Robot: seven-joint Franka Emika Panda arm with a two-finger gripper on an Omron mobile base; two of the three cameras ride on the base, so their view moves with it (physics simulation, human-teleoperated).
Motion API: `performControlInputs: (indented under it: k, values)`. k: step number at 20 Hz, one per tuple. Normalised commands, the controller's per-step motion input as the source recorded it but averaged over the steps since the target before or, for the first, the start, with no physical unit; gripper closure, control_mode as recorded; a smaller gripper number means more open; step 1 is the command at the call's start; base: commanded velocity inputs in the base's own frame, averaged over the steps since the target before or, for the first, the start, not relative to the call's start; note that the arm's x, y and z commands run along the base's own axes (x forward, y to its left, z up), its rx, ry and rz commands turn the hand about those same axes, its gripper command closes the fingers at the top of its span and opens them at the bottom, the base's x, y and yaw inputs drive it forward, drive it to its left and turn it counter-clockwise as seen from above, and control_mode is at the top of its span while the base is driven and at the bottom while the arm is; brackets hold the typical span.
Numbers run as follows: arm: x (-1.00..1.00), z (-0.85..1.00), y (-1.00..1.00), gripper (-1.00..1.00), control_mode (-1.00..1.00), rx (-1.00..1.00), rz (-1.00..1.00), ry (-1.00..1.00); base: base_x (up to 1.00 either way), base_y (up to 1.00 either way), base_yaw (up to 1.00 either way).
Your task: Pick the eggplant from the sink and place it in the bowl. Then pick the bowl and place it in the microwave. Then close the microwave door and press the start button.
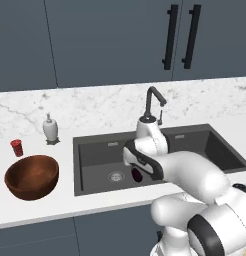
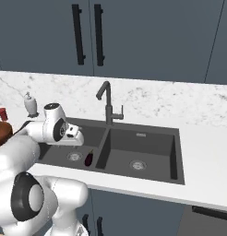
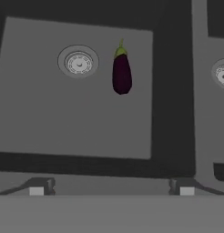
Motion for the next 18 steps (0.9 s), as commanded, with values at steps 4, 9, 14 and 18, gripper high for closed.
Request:
performControlInputs:
  k: [4,9,14,18]
  values:
    - [0.34,-0.28,0.00,-1.00,-1.00,0.00,0.00,0.00,0.00,0.00,0.00]
    - [0.27,-0.34,-0.01,-1.00,-1.00,0.00,0.00,-0.01,0.00,0.00,0.00]
    - [0.29,-0.27,-0.02,-1.00,-1.00,0.00,0.00,0.00,0.00,0.00,0.00]
    - [0.35,-0.21,-0.03,-1.00,-1.00,0.00,0.00,0.00,0.00,0.00,0.00]
